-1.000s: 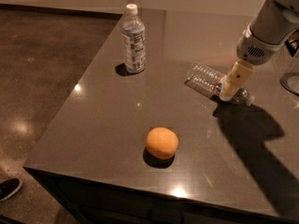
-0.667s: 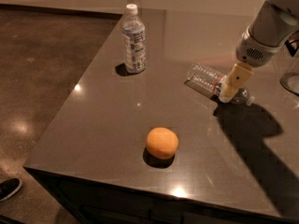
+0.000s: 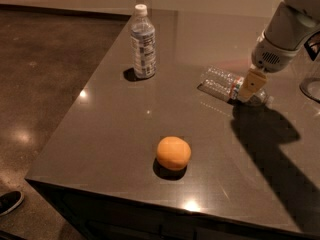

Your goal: Pick water bottle

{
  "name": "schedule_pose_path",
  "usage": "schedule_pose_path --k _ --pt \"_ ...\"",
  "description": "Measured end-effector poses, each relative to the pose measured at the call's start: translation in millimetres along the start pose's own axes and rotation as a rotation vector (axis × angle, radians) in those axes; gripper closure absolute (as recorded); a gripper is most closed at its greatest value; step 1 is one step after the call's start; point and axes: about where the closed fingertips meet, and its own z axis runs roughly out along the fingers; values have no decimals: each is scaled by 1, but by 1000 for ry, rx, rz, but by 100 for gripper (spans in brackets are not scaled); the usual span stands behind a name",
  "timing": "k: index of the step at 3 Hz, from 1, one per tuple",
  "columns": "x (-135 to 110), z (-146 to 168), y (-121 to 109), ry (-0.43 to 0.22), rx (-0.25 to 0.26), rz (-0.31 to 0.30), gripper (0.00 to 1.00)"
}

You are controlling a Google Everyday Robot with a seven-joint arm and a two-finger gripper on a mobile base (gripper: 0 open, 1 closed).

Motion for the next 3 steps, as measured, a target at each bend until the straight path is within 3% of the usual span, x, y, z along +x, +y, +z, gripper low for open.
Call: schedule_pose_path --k 2,3 --pt "-6 -25 1 -32 8 -8 87" --pt "-18 -46 7 -70 9 -36 100"
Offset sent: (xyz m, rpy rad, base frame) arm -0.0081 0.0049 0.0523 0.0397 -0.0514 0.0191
